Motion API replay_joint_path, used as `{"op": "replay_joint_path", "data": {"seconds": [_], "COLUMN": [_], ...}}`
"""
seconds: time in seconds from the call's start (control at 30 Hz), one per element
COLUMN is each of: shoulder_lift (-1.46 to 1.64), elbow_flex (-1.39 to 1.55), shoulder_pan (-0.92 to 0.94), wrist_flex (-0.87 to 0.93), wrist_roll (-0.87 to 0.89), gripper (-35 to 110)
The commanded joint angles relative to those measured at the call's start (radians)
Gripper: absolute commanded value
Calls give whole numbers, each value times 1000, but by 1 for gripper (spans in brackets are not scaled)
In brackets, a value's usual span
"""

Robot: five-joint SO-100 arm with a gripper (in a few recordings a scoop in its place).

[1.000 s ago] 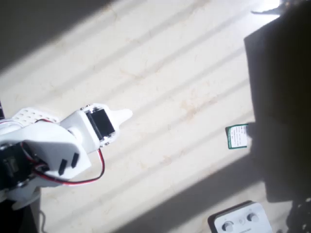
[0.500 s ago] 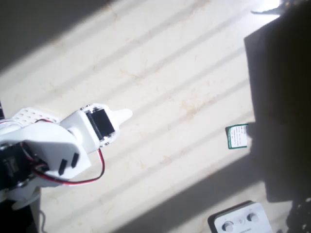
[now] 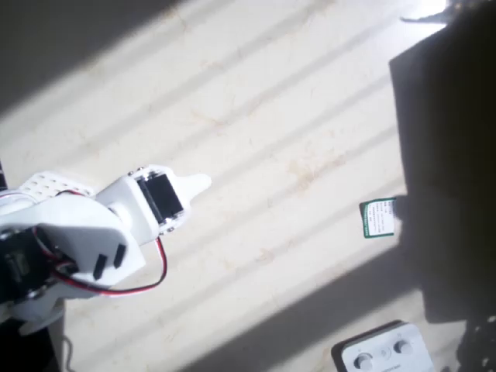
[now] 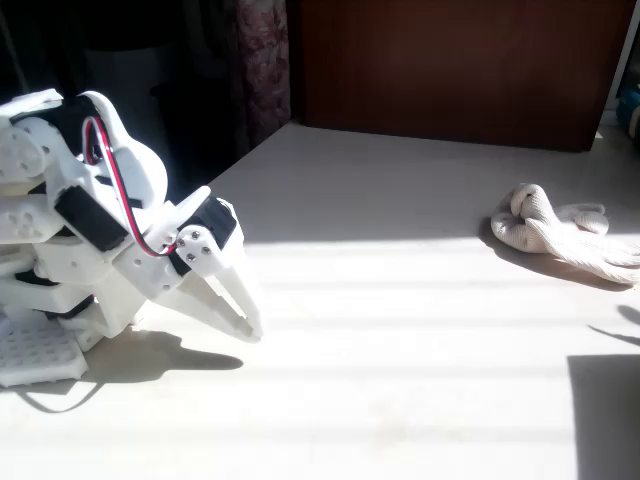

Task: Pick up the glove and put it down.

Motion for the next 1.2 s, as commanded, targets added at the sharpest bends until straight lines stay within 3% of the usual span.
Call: {"op": "replay_joint_path", "data": {"seconds": [0.0, 0.53, 0.83, 1.17], "shoulder_lift": [6, 6, -23, -707], "elbow_flex": [-11, -15, -221, -927], "shoulder_pan": [-8, -11, -20, -26], "wrist_flex": [5, 5, -69, -60], "wrist_roll": [-6, 6, 8, 8], "gripper": [0, 0, 0, 0]}}
